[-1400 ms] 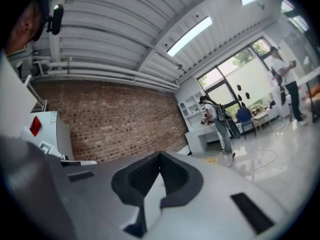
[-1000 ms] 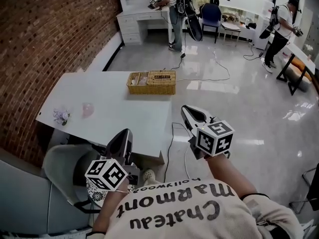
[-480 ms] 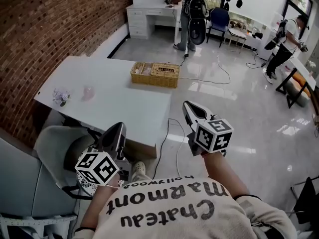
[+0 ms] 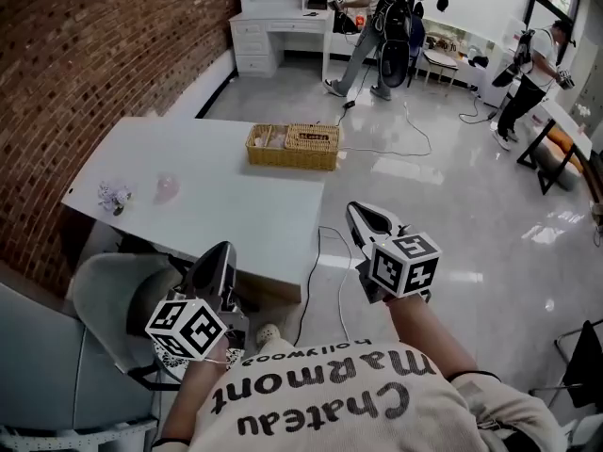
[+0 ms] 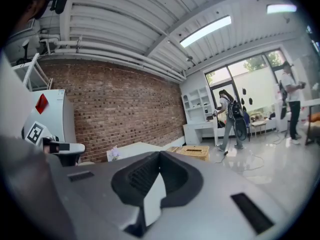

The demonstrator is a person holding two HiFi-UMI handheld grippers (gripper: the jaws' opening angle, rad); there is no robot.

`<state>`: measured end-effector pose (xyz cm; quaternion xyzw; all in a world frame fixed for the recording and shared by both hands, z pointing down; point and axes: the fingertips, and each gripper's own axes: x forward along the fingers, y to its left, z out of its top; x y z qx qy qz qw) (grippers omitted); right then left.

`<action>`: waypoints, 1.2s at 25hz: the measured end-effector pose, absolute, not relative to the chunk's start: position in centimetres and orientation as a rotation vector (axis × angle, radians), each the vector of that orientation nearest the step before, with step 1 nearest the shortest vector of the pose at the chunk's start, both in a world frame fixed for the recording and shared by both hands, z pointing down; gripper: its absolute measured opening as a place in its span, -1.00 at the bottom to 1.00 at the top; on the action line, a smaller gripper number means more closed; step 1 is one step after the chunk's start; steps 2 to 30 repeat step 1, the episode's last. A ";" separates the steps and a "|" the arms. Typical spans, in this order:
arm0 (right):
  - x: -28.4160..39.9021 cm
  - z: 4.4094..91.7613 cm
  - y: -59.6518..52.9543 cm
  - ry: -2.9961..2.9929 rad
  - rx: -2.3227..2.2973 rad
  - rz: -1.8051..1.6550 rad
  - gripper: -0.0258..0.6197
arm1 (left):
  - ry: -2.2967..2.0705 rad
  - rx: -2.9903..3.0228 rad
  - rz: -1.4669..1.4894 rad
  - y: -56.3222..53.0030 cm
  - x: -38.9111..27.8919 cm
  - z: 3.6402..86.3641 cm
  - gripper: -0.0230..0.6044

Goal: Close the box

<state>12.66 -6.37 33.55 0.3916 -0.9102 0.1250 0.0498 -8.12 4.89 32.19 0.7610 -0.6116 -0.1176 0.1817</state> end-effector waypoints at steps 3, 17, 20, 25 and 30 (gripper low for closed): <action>12.6 33.5 -6.6 -2.765 1.201 0.376 -0.91 | -1.729 2.148 -0.331 4.6 -8.5 32.2 -0.92; 12.6 33.5 -6.6 -2.765 1.201 0.376 -0.91 | -1.729 2.148 -0.331 4.6 -8.5 32.2 -0.92; 12.6 33.5 -6.6 -2.765 1.201 0.376 -0.91 | -1.729 2.148 -0.331 4.6 -8.5 32.2 -0.92; 12.6 33.5 -6.6 -2.765 1.201 0.376 -0.91 | -1.729 2.148 -0.331 4.6 -8.5 32.2 -0.92; 12.6 33.5 -6.6 -2.765 1.201 0.376 -0.91 | -1.729 2.148 -0.331 4.6 -8.5 32.2 -0.92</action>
